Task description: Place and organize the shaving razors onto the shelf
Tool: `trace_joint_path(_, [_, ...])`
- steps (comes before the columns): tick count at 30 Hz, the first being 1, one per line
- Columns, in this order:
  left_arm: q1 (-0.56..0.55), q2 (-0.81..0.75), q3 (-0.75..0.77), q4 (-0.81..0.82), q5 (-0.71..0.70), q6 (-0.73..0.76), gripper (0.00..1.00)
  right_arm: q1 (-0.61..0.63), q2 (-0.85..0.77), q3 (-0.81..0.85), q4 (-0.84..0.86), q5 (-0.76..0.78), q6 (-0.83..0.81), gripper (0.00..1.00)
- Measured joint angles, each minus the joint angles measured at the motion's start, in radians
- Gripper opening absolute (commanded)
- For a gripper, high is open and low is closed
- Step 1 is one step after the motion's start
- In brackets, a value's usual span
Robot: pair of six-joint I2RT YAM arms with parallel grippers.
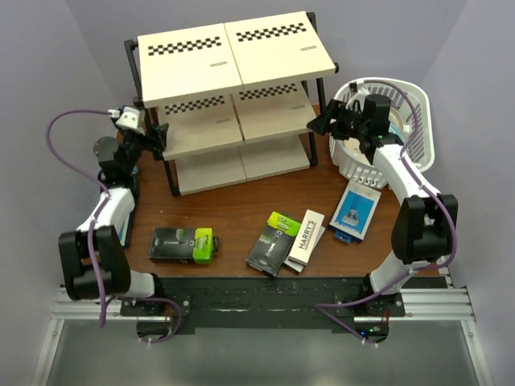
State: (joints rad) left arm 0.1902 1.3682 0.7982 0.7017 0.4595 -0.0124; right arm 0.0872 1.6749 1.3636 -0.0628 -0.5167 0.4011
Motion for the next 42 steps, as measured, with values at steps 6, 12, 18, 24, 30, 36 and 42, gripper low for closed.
trace_joint_path(6, [-0.04, 0.192, 0.136, 0.023, -0.012, 0.049, 0.82, 0.031, -0.046, -0.027, -0.064, -0.017, -0.105, 0.75])
trace_joint_path(12, [-0.068, 0.275, 0.223, 0.022, -0.047, 0.05, 0.82, 0.034, -0.046, -0.024, -0.072, 0.008, -0.158, 0.76])
trace_joint_path(18, [-0.109, 0.307, 0.252, 0.035, -0.076, 0.047, 0.84, 0.019, -0.031, 0.019, -0.119, 0.059, -0.184, 0.76])
trace_joint_path(24, [-0.163, 0.353, 0.296, 0.047, -0.122, 0.046, 0.87, -0.01, 0.008, 0.062, -0.126, 0.086, -0.199, 0.75])
trace_joint_path(30, [-0.186, 0.41, 0.362, 0.05, -0.178, 0.051, 0.93, -0.014, 0.008, 0.062, -0.126, 0.087, -0.2, 0.77])
trace_joint_path(36, [-0.2, 0.381, 0.338, 0.039, -0.215, 0.055, 1.0, -0.013, 0.008, 0.062, -0.125, 0.085, -0.199, 0.91])
trace_joint_path(42, [-0.204, 0.193, 0.19, -0.054, -0.257, 0.047, 1.0, 0.003, -0.013, 0.063, -0.141, 0.113, -0.204, 0.99])
